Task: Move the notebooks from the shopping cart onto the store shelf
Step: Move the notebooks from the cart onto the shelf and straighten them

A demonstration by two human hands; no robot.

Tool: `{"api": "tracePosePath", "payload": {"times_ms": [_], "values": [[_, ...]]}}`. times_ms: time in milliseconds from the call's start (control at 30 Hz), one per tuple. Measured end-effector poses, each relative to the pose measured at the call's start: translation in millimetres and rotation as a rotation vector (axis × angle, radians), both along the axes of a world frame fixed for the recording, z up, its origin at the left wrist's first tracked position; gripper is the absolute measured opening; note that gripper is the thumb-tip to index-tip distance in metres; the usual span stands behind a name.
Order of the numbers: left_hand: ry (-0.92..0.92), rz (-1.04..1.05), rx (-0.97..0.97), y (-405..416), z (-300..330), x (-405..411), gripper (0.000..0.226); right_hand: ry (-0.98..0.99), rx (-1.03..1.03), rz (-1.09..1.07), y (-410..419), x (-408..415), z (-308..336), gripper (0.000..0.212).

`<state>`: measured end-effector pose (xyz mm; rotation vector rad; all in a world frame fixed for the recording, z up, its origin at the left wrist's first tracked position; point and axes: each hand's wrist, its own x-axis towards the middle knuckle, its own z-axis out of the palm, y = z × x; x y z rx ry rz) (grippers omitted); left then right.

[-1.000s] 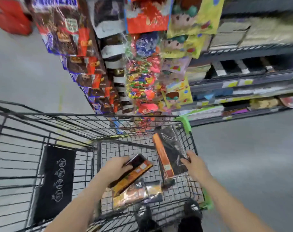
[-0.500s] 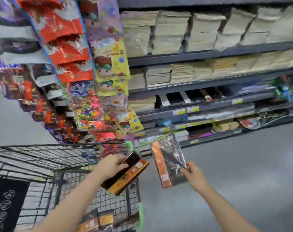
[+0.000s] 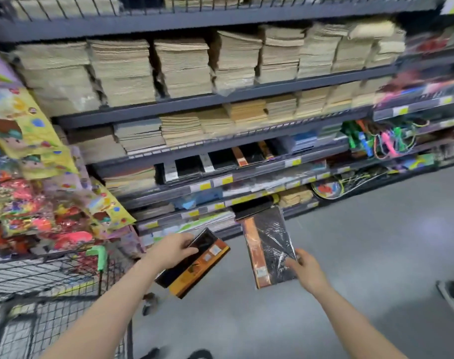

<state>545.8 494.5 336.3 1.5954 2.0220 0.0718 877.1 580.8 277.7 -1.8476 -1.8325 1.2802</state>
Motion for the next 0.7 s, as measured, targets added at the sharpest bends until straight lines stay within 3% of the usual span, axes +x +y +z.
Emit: {"api": "tracePosePath", "payload": {"times_ms": [100, 233, 367, 467, 533, 700], "values": [[-0.006, -0.010, 0.018, 35, 5, 14, 0.041, 0.019, -0.007, -0.033, 25, 15, 22, 0.019], [-0.018, -0.006, 0.034, 79, 0, 25, 0.040, 0.033, -0.021, -0.056, 69, 35, 35, 0.014], [-0.029, 0.023, 0.009, 131, -14, 34, 0.035, 0.030, -0.030, -0.054, 128, 49, 30, 0.011], [-0.041, 0.041, 0.009, 178, -21, 39, 0.025, 0.011, -0.046, -0.033, 179, 56, 22, 0.020], [-0.043, 0.069, 0.002, 208, -21, 42, 0.034, -0.008, -0.059, -0.029, 208, 59, 23, 0.016], [-0.057, 0.101, -0.013, 261, -22, 53, 0.022, 0.021, -0.088, -0.004, 267, 64, 30, 0.006]]}}
